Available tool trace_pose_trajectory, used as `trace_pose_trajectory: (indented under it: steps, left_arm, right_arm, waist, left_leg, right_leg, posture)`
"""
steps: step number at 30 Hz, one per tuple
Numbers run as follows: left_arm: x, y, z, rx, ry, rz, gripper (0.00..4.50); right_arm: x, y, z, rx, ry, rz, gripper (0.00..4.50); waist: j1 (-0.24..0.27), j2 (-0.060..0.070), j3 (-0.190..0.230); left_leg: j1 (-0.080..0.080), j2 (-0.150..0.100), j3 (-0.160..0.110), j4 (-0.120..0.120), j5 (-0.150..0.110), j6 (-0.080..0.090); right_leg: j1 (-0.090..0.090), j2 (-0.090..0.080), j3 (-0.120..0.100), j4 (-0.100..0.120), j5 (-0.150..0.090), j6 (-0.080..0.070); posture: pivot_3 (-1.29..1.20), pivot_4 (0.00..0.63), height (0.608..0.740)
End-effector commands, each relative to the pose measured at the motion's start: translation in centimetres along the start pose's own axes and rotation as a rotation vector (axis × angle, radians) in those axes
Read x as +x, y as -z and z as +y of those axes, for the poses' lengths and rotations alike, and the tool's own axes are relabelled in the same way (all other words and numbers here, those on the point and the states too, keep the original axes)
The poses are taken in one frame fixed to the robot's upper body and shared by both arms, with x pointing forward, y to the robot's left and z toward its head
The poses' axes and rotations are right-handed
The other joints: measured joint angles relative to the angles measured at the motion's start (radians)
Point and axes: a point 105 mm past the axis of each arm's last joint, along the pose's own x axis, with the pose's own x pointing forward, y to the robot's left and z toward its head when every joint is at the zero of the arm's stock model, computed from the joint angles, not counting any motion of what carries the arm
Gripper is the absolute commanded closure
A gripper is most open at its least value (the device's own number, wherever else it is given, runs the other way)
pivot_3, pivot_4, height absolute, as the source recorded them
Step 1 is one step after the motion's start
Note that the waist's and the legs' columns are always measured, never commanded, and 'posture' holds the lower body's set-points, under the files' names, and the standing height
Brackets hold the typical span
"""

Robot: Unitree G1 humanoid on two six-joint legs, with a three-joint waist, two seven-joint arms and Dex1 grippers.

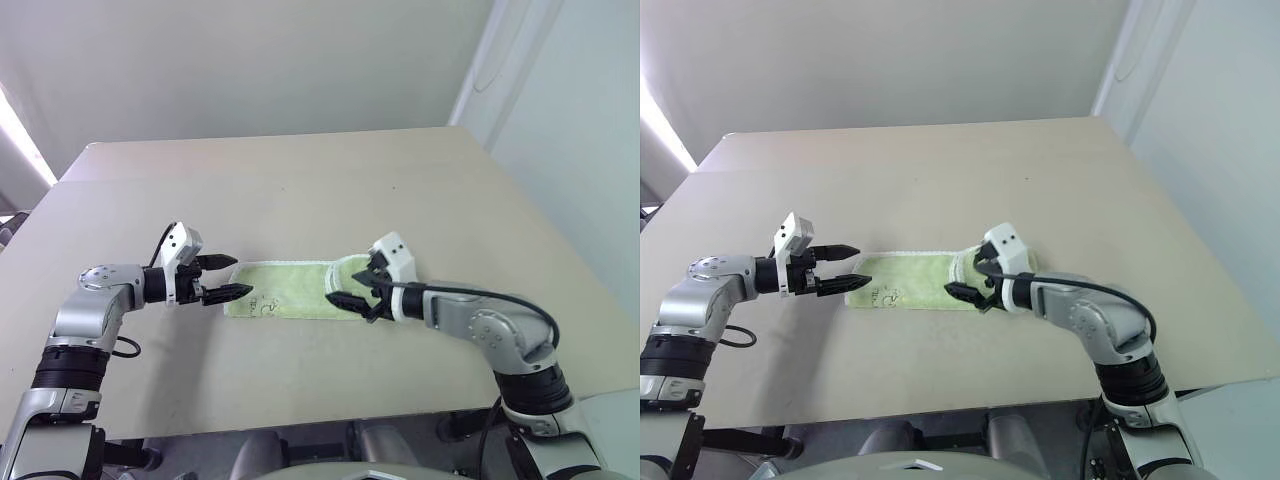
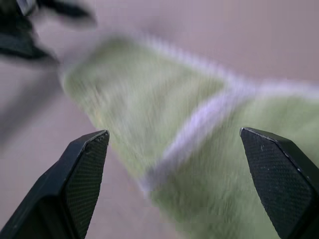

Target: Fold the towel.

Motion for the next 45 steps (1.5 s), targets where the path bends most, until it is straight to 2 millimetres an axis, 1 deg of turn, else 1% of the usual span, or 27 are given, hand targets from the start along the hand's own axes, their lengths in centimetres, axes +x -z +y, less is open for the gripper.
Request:
trace_pose_trajectory:
  steps: [1,3,5,8,9,11,13,16,22,26,31,34,39,42,43,45]
  left_arm:
    - [-1.2,-0.8,1.2,-0.058,-0.073,-0.007,0.00]
    - [-1.3,0.2,1.6,-0.139,-0.104,0.057,0.00]
    - [-1.6,1.1,1.6,-0.198,-0.107,0.123,0.00]
    - [-1.9,2.7,1.9,-0.245,-0.147,0.231,0.00]
    - [-2.0,2.9,2.2,-0.289,-0.168,0.249,0.00]
    - [-1.8,2.7,2.6,-0.417,-0.173,0.226,0.00]
    - [-1.3,2.6,2.5,-0.502,-0.162,0.221,0.00]
    - [-0.5,2.7,2.2,-0.584,-0.142,0.218,0.00]
    - [0.8,2.2,1.5,-0.729,-0.076,0.183,0.00]
    - [1.7,2.1,0.7,-0.782,-0.033,0.173,0.00]
    - [2.9,2.2,-0.1,-0.811,-0.002,0.180,0.00]
    - [3.0,2.3,-0.3,-0.806,-0.003,0.192,0.00]
    - [2.9,2.0,-0.3,-0.799,0.005,0.171,0.00]
    - [3.0,1.5,-0.5,-0.784,0.029,0.153,0.61]
    - [3.0,1.3,-0.6,-0.781,0.039,0.146,0.91]
    - [2.9,1.1,-0.7,-0.779,0.047,0.139,1.68]
  right_arm:
    - [-1.3,-3.3,-0.2,-0.007,0.005,-0.149,0.07]
    - [-1.4,-3.2,-1.2,-0.003,0.046,-0.142,0.07]
    - [-1.4,-2.9,-2.0,-0.006,0.092,-0.130,0.07]
    - [-1.3,-2.6,-2.7,0.002,0.127,-0.123,0.07]
    - [-1.2,-2.5,-2.8,0.010,0.131,-0.127,0.07]
    - [-1.1,-2.8,-2.7,0.040,0.123,-0.151,0.07]
    - [-1.0,-2.9,-2.8,0.057,0.129,-0.164,0.07]
    - [-1.0,-2.7,-2.9,0.076,0.141,-0.167,0.07]
    - [-1.4,-2.9,-3.5,0.098,0.160,-0.177,0.07]
    - [-1.4,-3.0,-3.6,0.104,0.166,-0.178,0.07]
    - [-1.3,-2.5,-4.2,0.117,0.196,-0.157,0.07]
    - [-1.2,-2.3,-4.2,0.117,0.201,-0.152,0.07]
    - [-1.2,-2.1,-4.4,0.123,0.216,-0.152,0.07]
    - [-1.2,-2.1,-4.6,0.125,0.228,-0.155,0.00]
    - [-1.2,-2.1,-4.6,0.124,0.229,-0.155,0.00]
    - [-1.2,-2.1,-4.7,0.121,0.234,-0.153,0.00]
  waist:
    - [0.000,0.000,0.000]
    - [-0.001,0.000,0.000]
    - [-0.002,0.000,0.000]
    - [-0.006,0.000,0.000]
    - [-0.006,0.000,0.000]
    - [-0.005,-0.001,-0.001]
    - [-0.007,-0.001,-0.001]
    - [-0.011,0.000,-0.001]
    - [-0.005,0.001,-0.002]
    - [0.001,0.001,-0.002]
    - [0.004,0.001,-0.002]
    - [0.004,0.001,-0.002]
    - [0.001,0.001,-0.002]
    - [0.000,0.001,-0.002]
    - [-0.001,0.001,-0.002]
    - [-0.002,0.001,-0.002]
  left_leg:
    - [0.000,0.000,0.000,0.000,0.000,0.000]
    - [0.001,0.000,0.000,0.000,0.000,0.000]
    - [0.001,0.000,0.000,0.000,0.000,0.000]
    - [0.000,0.000,0.000,0.000,0.000,0.000]
    - [0.001,0.000,0.000,0.000,0.000,0.000]
    - [0.001,0.000,0.000,0.000,0.000,0.000]
    - [0.001,0.000,-0.001,0.000,0.000,0.000]
    - [0.002,-0.001,-0.001,0.000,0.000,0.000]
    - [0.004,-0.001,-0.002,0.000,0.000,0.000]
    - [0.005,-0.002,-0.002,0.000,0.000,0.000]
    - [0.005,-0.002,-0.002,0.000,0.000,0.000]
    - [0.007,-0.002,-0.002,0.000,0.000,0.000]
    - [0.010,-0.002,-0.001,0.000,0.000,0.000]
    - [0.010,-0.002,-0.001,-0.001,0.000,0.000]
    - [0.010,-0.002,-0.001,-0.001,0.000,0.000]
    - [0.010,-0.002,-0.001,-0.001,0.000,0.000]
  right_leg:
    - [0.000,0.000,0.000,0.000,0.000,0.000]
    - [0.000,0.000,0.000,0.000,0.000,0.000]
    - [0.000,0.000,0.000,0.001,0.000,0.000]
    - [0.000,0.000,0.000,0.001,0.000,0.000]
    - [0.000,0.000,0.000,0.001,0.000,0.000]
    - [0.000,0.000,0.000,0.001,0.000,0.000]
    - [0.000,0.000,-0.001,0.001,0.000,0.000]
    - [0.001,0.000,-0.001,0.001,0.000,0.000]
    - [0.004,-0.001,-0.001,0.001,0.000,0.000]
    - [0.005,-0.001,-0.001,0.001,0.000,0.000]
    - [0.006,-0.002,-0.001,0.000,0.000,0.000]
    - [0.007,-0.002,0.000,0.000,0.000,0.000]
    - [0.009,-0.002,0.000,0.000,0.000,0.000]
    - [0.009,-0.001,0.000,0.001,0.000,0.000]
    - [0.009,-0.001,0.000,0.000,0.000,0.000]
    - [0.009,-0.001,0.000,0.000,0.000,0.000]
  posture:
    - [0.00,0.000,0.712]
    - [0.00,0.000,0.712]
    - [0.00,0.000,0.712]
    - [0.00,0.000,0.712]
    - [0.00,0.000,0.712]
    - [0.00,0.000,0.712]
    - [0.00,0.000,0.712]
    - [0.00,0.000,0.712]
    - [0.00,0.000,0.712]
    - [0.00,0.000,0.712]
    - [0.00,0.000,0.712]
    - [0.00,0.000,0.712]
    - [0.00,0.000,0.712]
    - [0.00,0.000,0.712]
    - [0.00,0.000,0.712]
    - [0.00,0.000,0.712]
